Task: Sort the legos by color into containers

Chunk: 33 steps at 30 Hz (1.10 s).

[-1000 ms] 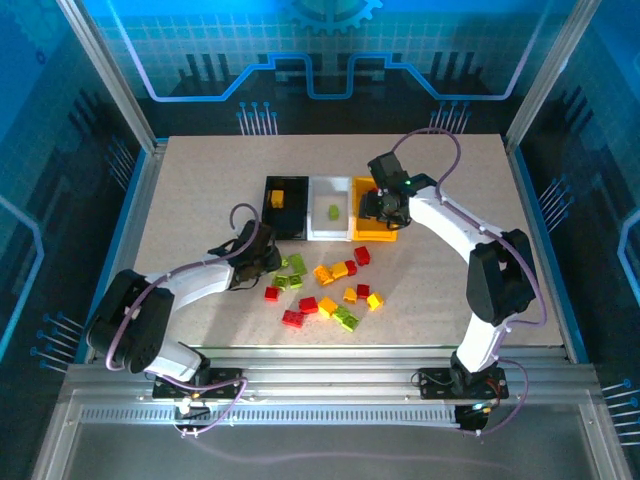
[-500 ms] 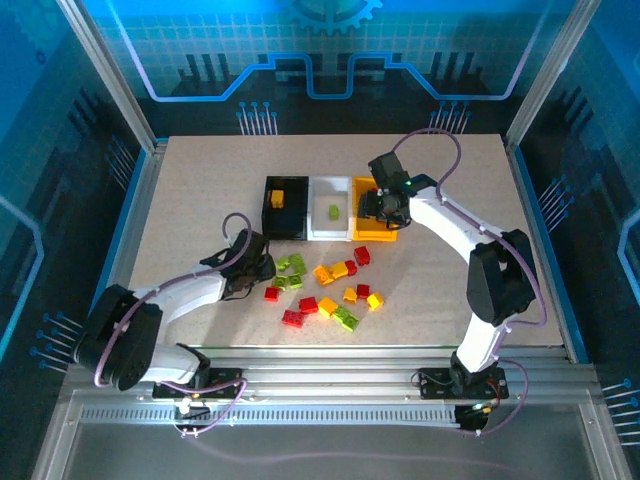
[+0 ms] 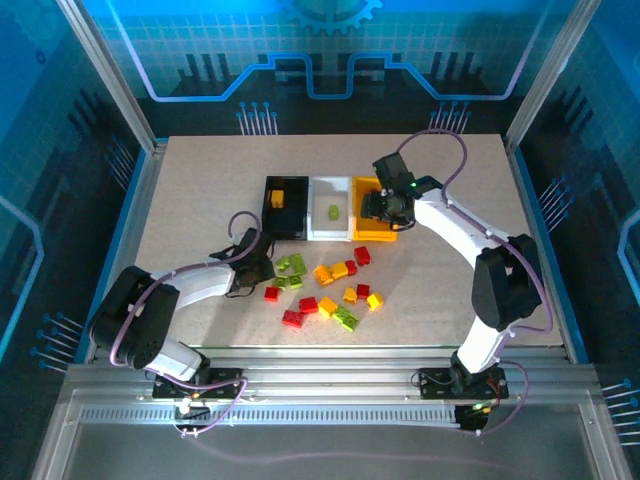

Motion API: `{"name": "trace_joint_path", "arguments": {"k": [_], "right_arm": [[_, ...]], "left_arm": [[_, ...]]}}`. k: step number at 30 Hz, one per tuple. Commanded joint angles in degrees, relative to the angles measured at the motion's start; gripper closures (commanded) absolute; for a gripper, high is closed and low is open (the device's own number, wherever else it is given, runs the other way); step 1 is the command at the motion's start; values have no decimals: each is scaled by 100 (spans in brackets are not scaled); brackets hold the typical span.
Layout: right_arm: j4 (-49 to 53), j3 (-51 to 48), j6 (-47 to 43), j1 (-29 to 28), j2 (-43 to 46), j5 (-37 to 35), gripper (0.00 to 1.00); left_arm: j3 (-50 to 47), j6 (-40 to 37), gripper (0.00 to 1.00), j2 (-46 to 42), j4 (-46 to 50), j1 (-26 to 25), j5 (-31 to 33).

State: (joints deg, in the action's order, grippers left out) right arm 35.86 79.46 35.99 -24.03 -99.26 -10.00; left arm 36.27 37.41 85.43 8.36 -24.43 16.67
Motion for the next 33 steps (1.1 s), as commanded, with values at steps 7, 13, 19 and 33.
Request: {"name": "trace_joint_path", "arguments": {"k": [7,13,19,33], "right_arm": [[-137,-229,90,90,260,74,36],[-296,-620,169,148,604,136,36],[-360,-1091,224,197,862,159,36],[-309,-1591,215,388,1469,249,35]], "left_arm": [[439,-23,88,-677,519,-53,-262],[1684,-262,90,-471,838,-587,-322],[3588,-635,90,1102,847,-1060,-244],[6762,-1072,75,3941,1866,-1041,150]]}}
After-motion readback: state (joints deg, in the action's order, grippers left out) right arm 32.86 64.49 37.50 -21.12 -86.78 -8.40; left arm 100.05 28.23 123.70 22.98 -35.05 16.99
